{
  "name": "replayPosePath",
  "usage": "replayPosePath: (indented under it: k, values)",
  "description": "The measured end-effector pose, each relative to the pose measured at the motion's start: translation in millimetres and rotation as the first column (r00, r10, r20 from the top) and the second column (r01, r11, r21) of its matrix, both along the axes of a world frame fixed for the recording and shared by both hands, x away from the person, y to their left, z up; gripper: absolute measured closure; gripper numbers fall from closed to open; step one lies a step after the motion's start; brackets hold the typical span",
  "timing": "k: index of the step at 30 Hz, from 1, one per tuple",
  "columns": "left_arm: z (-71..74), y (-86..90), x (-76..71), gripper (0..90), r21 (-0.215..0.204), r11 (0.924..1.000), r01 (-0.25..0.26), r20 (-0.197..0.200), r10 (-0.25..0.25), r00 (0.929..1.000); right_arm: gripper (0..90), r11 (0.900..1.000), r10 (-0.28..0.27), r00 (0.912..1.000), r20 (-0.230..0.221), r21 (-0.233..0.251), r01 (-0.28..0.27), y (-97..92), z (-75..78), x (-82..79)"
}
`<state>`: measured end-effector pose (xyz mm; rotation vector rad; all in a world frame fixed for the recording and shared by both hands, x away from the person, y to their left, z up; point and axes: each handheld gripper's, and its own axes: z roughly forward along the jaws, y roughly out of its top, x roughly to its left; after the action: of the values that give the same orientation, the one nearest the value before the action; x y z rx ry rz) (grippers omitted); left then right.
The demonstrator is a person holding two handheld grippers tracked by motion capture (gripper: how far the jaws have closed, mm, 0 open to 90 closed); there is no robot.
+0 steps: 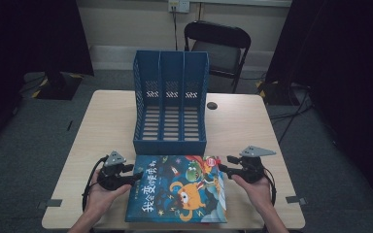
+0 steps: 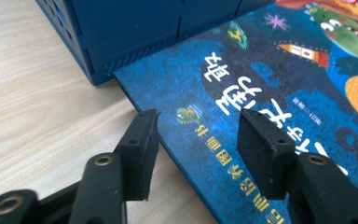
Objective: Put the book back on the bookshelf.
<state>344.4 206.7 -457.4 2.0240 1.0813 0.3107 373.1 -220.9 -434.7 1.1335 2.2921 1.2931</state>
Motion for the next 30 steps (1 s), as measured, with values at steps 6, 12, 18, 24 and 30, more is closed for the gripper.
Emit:
replayPosePath:
  k: [6,12,18,24,30]
  values:
    - [-2.5,0.2,1.3,49.7,-0.006,0.9999,0.015,-0.004,-0.015,0.9999,43.7,0.9976,0.047,0.9989,0.000,-0.052,-0.047,30.1,-1.8,24.2]
    - [-5.0,0.6,5.2,45.3,-0.020,0.9995,0.024,-0.005,-0.024,0.9997,37.6,0.9956,0.061,0.9980,-0.013,-0.070,-0.062,40.8,-12.7,29.3]
    - [-5.9,-1.9,6.8,45.3,-0.028,0.9993,0.026,-0.001,-0.026,0.9997,33.9,0.9946,0.058,0.9981,-0.021,-0.085,-0.059,41.1,-18.2,32.3]
    - [-7.6,-6.5,9.2,45.4,-0.043,0.9986,0.031,0.011,-0.030,0.9995,38.7,0.9924,0.085,0.9960,-0.026,-0.087,-0.087,42.7,-18.1,29.7]
    - [-7.5,-13.3,10.0,46.5,-0.050,0.9979,0.042,0.009,-0.041,0.9991,38.6,0.9912,0.106,0.9939,-0.029,-0.077,-0.108,44.6,-19.8,25.4]
